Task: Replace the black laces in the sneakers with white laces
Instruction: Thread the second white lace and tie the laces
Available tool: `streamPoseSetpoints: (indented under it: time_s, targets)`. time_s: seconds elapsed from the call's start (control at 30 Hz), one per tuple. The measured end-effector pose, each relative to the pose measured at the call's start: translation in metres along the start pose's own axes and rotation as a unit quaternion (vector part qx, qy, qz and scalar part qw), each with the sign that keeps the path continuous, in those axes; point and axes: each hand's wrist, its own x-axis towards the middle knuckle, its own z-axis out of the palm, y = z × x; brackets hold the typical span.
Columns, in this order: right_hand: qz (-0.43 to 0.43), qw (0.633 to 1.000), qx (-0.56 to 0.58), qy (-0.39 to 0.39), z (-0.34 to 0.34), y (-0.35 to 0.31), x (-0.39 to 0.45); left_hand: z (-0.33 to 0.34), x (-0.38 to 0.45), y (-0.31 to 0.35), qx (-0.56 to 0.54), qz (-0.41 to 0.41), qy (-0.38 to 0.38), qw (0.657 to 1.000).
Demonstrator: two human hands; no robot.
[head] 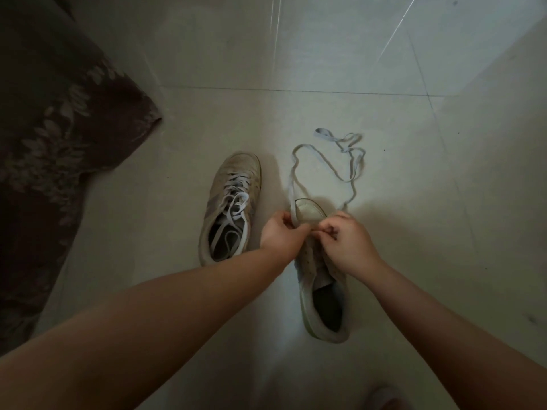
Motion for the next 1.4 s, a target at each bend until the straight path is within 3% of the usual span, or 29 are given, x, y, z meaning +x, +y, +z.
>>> streamPoseSetpoints:
  time_s: [0.1,0.2,0.3,0.33,0.4,0.47,0.5,0.63,0.73,0.8,0.9,1.17,1.4]
  targets:
    - [0.04,0.998,0.044,0.011,-0.013,0.003,-0.001,-0.002,0.003,0.003,0.008,0.021,0.013,1.0]
    - [0.092,0.962,0.257,-0.012,-0.032,-0.002,-0.005,-0.007,0.008,0.009,0.013,0.056,0.025,0.998]
    - [0.101,0.927,0.359,-0.038,-0.051,-0.003,-0.002,-0.015,0.008,0.008,0.093,0.173,0.008,0.981]
    - [0.098,0.927,0.359,-0.048,-0.054,-0.003,0.0,-0.016,0.007,0.007,0.147,0.25,0.017,0.957]
    - [0.075,0.943,0.318,-0.061,-0.053,-0.002,0.005,-0.015,0.005,0.005,0.249,0.407,0.017,0.879]
    - [0.054,0.957,0.278,-0.055,-0.049,-0.004,0.008,-0.015,0.004,0.007,0.301,0.467,-0.009,0.831]
    - [0.052,0.957,0.28,-0.054,-0.048,-0.006,0.009,-0.016,0.003,0.009,0.3,0.462,-0.016,0.834]
    - [0.069,0.945,0.316,-0.038,-0.046,-0.002,0.01,-0.026,0.004,0.013,0.203,0.372,-0.015,0.905]
    - [0.131,0.96,0.243,-0.037,-0.041,0.01,0.007,-0.03,0.004,0.014,0.179,0.332,-0.025,0.926]
    - [0.171,0.959,0.216,-0.063,-0.036,0.014,0.003,-0.031,0.003,0.014,0.164,0.322,-0.031,0.932]
    - [0.154,0.948,0.267,-0.073,-0.03,0.009,-0.003,-0.031,0.003,0.014,0.162,0.319,-0.036,0.933]
    - [0.088,0.956,0.281,0.004,-0.017,-0.011,0.007,-0.025,0.0,0.014,0.142,0.345,-0.029,0.927]
    - [0.089,0.932,0.351,0.023,-0.016,-0.016,0.004,-0.017,-0.008,0.016,0.176,0.333,-0.013,0.926]
